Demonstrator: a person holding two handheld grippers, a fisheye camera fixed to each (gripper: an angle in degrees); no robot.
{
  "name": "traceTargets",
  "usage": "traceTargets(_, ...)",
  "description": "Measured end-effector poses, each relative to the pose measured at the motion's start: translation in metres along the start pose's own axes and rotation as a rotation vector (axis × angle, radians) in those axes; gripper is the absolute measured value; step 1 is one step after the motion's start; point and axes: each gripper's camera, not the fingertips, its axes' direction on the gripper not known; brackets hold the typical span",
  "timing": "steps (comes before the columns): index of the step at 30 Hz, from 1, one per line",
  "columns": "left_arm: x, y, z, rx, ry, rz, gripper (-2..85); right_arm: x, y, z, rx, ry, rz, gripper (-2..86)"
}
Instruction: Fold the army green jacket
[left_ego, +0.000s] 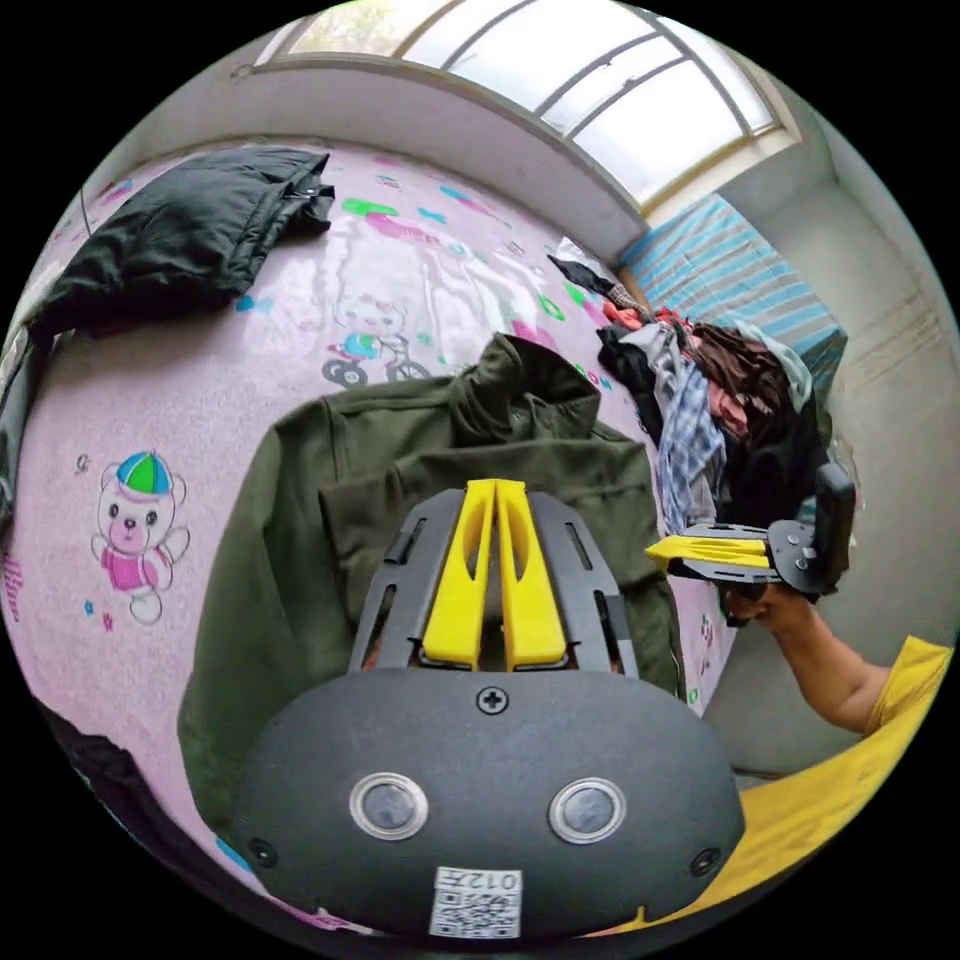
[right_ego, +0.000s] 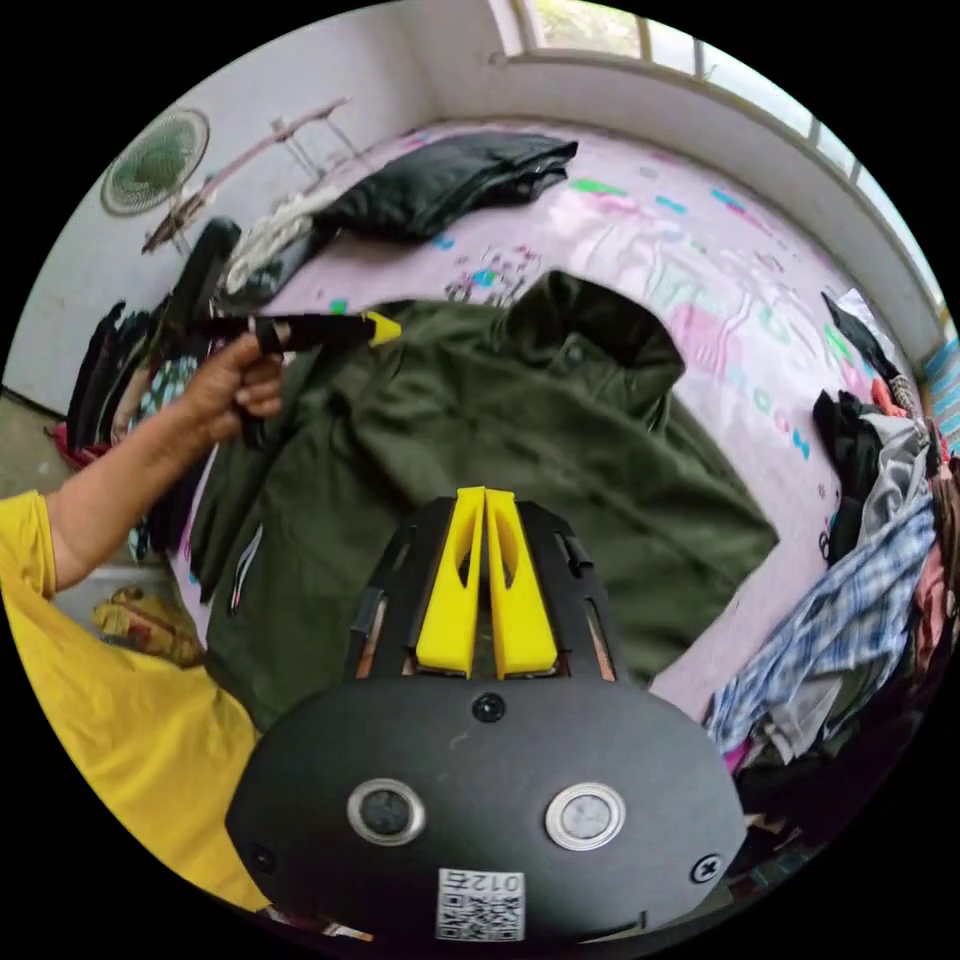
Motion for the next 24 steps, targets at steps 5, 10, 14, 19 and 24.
traceTargets(5, -0.022, -0.072, 0.026, -0.078, -0.072, -0.030, 0.0, 0.046, -0.105, -0.020, 0.094, -0.013, 0.103, 0.3)
traceTargets(10, -0.042, -0.096, 0.029, -0.136, -0.094, -0.038, -0.1, 0.078, -0.170, 0.002, -0.118, -0.062, 0.190, 0.1)
traceTargets(14, -0.050, -0.099, 0.022, -0.141, -0.110, -0.025, -0.1, 0.094, -0.198, 0.004, -0.137, -0.206, 0.272, 0.0)
traceTargets(19, -0.054, -0.101, 0.005, -0.110, -0.086, -0.008, -0.2, 0.126, -0.199, -0.016, -0.041, -0.361, 0.518, -0.1)
traceTargets(24, -0.063, -0.097, -0.009, -0.070, -0.007, -0.031, -0.2, 0.126, -0.190, -0.064, 0.047, -0.448, 0.467, 0.0)
